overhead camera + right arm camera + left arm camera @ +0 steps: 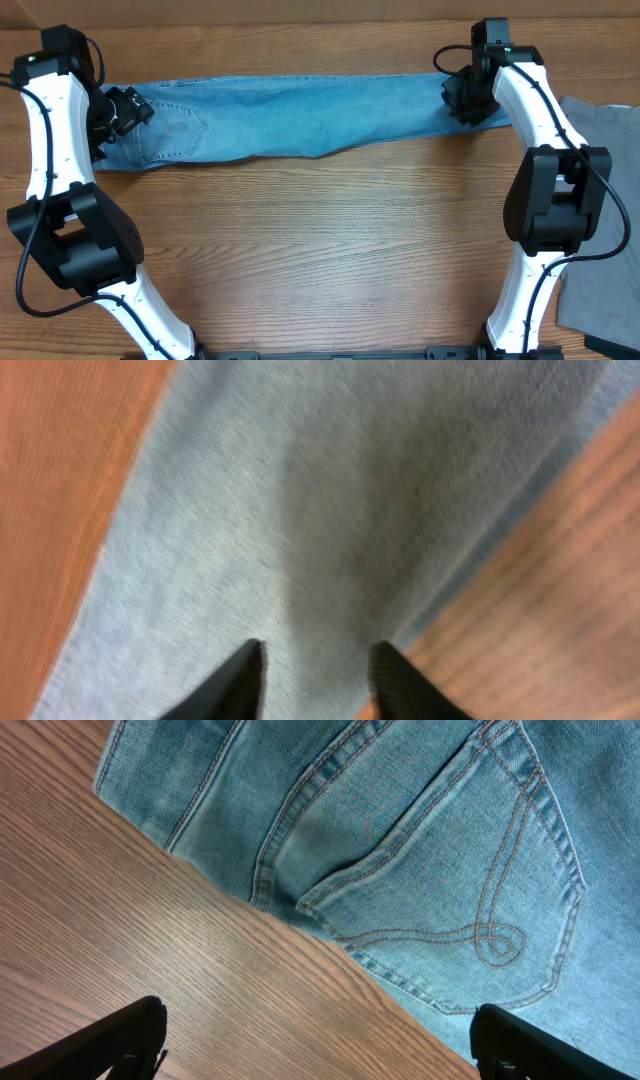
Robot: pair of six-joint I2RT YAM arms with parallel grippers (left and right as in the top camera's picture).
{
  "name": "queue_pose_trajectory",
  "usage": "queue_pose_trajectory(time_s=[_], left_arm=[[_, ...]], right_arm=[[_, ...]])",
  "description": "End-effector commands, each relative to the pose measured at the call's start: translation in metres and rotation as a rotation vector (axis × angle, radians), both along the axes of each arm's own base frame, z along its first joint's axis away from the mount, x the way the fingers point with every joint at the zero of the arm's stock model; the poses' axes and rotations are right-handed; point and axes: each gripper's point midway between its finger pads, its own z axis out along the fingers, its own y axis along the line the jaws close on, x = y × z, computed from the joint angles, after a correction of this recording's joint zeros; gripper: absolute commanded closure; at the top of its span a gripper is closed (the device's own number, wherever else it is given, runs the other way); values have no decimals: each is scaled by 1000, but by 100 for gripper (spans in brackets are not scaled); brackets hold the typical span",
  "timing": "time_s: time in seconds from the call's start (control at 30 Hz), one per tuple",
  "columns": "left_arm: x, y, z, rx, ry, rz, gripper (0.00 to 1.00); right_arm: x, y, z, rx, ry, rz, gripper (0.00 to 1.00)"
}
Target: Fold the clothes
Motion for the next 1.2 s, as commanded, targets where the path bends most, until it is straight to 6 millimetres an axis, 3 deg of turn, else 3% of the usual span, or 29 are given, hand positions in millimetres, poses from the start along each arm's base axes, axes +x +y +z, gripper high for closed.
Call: queue_pose_trajectory(time_s=[0.0, 0.03, 0.1, 0.23, 0.37, 0.53, 0.67, 0.87, 1.0, 1.17], left_arm=[[0, -3, -7, -14, 16, -18, 0], [0, -3, -7, -14, 16, -18, 0], [0, -3, -7, -14, 16, -18, 0], [0, -3, -7, -14, 16, -18, 0], [0, -3, -7, -14, 16, -18, 0], [0, -3, -7, -14, 15, -18, 0], [0, -3, -7, -14, 15, -18, 0], [0, -3, -7, -14, 15, -18, 0], [0, -3, -7, -14, 16, -18, 0], [5, -2, -6, -12, -5, -14, 0]], right_arm=[[20, -2, -7, -50, -62, 108, 13], [27, 4, -4, -52, -102, 209, 4], [27, 8, 2, 3, -127, 280, 1], [21, -1, 12, 127, -135, 269, 0], [14, 1, 23, 170, -192, 462, 0], [-8, 0, 22, 149, -155, 627, 0], [-16, -26, 34, 69, -121, 565, 0], [-37, -96, 53, -51, -36, 293, 0], [-51, -112, 50, -34, 7, 252, 0], [-53, -119, 50, -34, 6, 237, 0]])
